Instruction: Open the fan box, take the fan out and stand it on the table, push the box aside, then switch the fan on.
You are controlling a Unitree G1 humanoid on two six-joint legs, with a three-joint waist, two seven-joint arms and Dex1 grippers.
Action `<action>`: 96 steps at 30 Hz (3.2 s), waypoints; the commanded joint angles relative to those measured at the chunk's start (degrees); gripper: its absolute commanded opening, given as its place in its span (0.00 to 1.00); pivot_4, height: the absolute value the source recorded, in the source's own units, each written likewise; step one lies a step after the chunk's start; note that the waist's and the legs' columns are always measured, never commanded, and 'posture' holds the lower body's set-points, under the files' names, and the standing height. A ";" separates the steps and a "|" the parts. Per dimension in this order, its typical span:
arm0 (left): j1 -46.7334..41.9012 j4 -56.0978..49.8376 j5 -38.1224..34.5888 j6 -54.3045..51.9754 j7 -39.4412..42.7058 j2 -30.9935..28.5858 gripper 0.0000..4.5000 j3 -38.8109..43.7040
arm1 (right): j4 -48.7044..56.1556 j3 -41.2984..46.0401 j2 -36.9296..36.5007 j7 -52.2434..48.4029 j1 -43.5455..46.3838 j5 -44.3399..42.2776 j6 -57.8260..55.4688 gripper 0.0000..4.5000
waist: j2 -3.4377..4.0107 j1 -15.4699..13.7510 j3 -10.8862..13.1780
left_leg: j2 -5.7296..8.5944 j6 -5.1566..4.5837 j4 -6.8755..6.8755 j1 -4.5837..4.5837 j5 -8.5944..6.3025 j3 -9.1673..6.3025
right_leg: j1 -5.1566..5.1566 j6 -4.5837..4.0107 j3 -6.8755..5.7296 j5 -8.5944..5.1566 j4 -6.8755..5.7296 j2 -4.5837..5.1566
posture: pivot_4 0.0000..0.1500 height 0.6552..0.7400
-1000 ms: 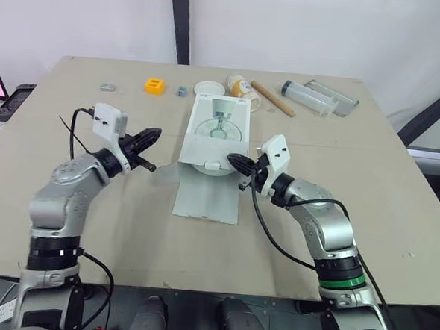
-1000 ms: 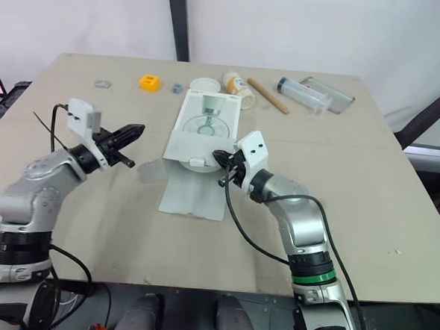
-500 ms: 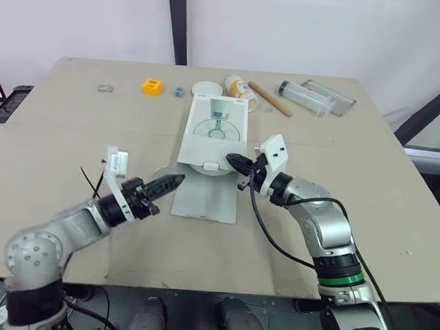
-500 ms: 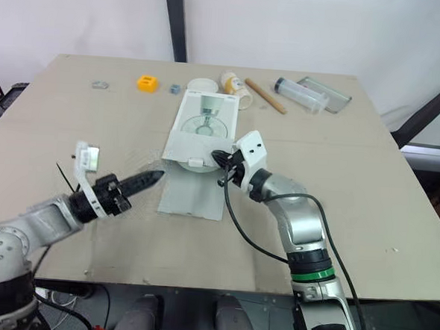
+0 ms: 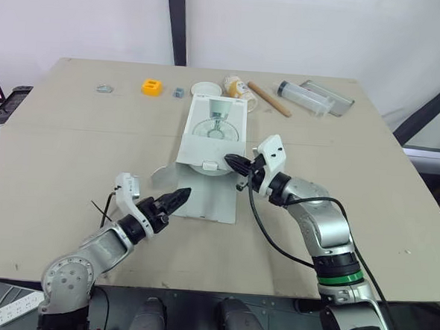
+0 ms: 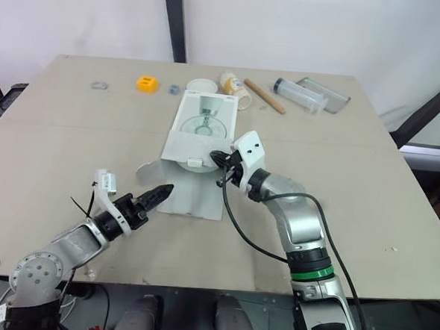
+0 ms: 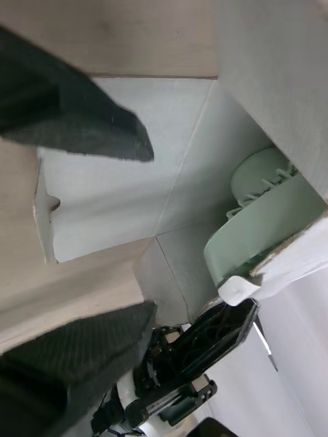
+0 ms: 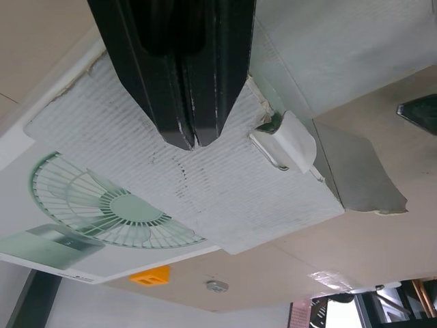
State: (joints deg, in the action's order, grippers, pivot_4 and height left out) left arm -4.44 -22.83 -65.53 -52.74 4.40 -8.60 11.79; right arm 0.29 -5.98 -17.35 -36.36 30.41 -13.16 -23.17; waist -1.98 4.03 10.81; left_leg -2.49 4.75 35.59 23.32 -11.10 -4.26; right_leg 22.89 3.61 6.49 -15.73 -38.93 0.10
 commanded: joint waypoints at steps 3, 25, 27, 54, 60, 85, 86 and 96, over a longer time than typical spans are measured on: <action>-3.29 3.50 1.62 1.16 2.45 -1.13 0.99 -1.43 | -0.19 -0.20 -0.63 -0.38 -0.02 0.25 -0.47 0.00 | 0.00 0.01 0.00 | 0.00 0.00 0.00 0.00 0.00 0.00 | 0.00 0.00 0.00 0.00 0.00 -0.01 | 1.00 1.00; -12.28 17.06 12.58 4.11 9.05 1.02 0.99 -5.22 | 2.04 0.65 -0.88 0.73 0.07 -0.49 -1.13 0.00 | 0.00 0.03 0.00 | 0.03 0.00 -0.01 0.02 0.00 -0.01 | 0.00 0.03 -0.01 -0.01 0.03 0.01 | 1.00 1.00; -13.36 18.29 12.26 4.17 9.06 1.62 0.99 -4.51 | 2.17 0.62 -0.92 0.77 -0.04 -0.41 -1.14 0.00 | 0.00 0.03 0.00 | 0.02 0.00 -0.02 0.02 0.00 0.00 | 0.00 0.04 -0.01 -0.01 0.04 0.01 | 1.00 1.00; -21.89 28.41 17.77 12.24 12.32 5.27 0.99 1.04 | 3.12 0.23 -0.93 1.42 -0.97 -0.25 -1.92 0.00 | -0.01 0.03 0.01 | 0.04 0.00 -0.07 0.08 0.00 -0.01 | 0.03 0.08 -0.01 -0.01 0.13 0.02 | 1.00 1.00; -21.47 26.43 14.25 7.79 13.19 6.82 0.99 0.84 | 2.88 0.38 -0.98 1.63 -1.00 -0.05 -1.70 0.00 | -0.01 0.03 0.01 | 0.05 0.00 -0.07 0.11 0.00 -0.01 | 0.04 0.09 -0.01 -0.01 0.16 0.03 | 1.00 1.00; -22.01 28.18 14.77 7.98 11.83 8.97 0.99 2.81 | 3.51 0.29 -0.86 2.00 -1.48 -0.13 -2.06 0.00 | -0.02 0.05 0.01 | 0.06 0.00 -0.09 0.11 0.00 -0.01 | 0.04 0.10 -0.01 0.00 0.20 0.03 | 1.00 1.00; -21.68 27.78 14.73 7.68 12.05 8.60 0.99 2.69 | 3.52 0.27 -0.86 2.01 -1.50 -0.12 -2.10 0.00 | -0.02 0.05 0.01 | 0.06 0.00 -0.09 0.11 0.00 -0.01 | 0.04 0.10 -0.01 0.00 0.21 0.03 | 1.00 1.00; -20.53 28.25 16.11 7.31 12.06 6.91 0.99 2.19 | 3.33 0.01 -0.87 1.79 -1.37 -0.04 -2.20 0.00 | -0.02 0.06 0.01 | 0.05 0.00 -0.10 0.11 0.00 -0.01 | 0.04 0.10 -0.01 0.00 0.22 0.04 | 1.00 1.00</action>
State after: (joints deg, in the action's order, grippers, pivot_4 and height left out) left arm -24.70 5.76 -49.98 -46.21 16.67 -1.53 13.62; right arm 2.31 -6.08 -18.03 -34.68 29.43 -13.23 -25.11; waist -1.99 4.09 10.82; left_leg -2.43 4.75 35.48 23.43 -11.10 -4.27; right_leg 22.93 3.71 6.48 -15.74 -38.71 0.13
